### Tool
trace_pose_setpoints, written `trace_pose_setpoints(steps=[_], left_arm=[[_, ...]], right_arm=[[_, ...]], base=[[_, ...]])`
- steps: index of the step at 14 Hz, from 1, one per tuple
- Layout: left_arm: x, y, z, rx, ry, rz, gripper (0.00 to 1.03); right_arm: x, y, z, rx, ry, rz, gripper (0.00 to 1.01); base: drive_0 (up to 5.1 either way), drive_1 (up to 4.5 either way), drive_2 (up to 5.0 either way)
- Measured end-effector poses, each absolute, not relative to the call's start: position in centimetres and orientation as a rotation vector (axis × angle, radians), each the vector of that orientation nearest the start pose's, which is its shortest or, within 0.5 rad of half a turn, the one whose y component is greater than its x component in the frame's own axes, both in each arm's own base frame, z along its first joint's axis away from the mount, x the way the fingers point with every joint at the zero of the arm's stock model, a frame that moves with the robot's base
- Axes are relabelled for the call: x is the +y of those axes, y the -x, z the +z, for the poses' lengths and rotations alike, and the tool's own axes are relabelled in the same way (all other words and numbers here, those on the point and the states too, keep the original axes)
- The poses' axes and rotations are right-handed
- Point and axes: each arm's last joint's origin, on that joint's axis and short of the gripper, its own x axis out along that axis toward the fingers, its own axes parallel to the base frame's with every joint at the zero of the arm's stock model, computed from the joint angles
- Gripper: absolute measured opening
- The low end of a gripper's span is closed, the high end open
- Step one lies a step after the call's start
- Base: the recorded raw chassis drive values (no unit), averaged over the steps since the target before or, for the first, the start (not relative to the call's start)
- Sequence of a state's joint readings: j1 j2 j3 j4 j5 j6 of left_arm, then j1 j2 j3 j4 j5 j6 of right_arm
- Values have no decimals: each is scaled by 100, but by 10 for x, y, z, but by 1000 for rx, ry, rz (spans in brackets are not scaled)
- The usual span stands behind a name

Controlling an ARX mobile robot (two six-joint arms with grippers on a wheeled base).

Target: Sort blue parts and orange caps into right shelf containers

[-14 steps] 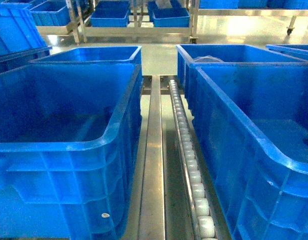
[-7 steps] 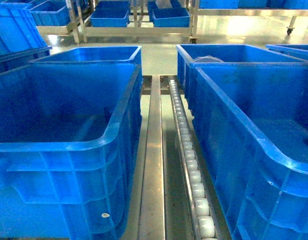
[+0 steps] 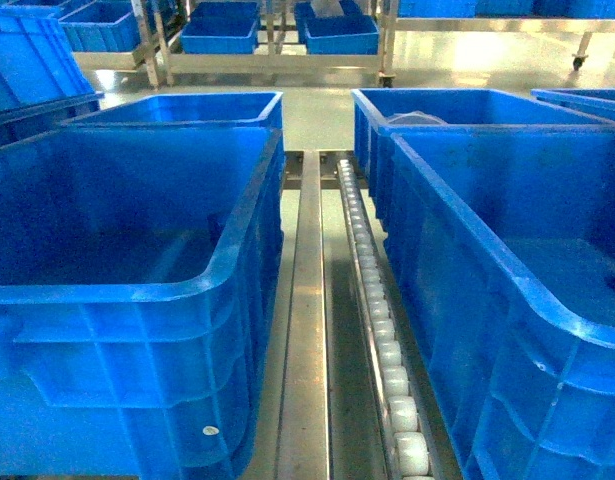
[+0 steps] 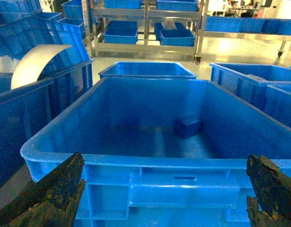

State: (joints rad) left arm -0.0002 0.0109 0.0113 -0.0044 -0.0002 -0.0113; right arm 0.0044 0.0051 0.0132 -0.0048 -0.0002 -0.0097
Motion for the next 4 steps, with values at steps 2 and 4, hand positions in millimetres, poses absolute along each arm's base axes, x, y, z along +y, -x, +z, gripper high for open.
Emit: trace_pose_setpoints(steps=[2,4], left_arm=[[0,-98,166,4,11,0,98],[0,-98,166,4,11,0,98]], right_arm=[[0,-97,167,-3,10,5,98],[0,-97,167,-3,10,5,98]], base=[[0,0,0],[0,0,0]])
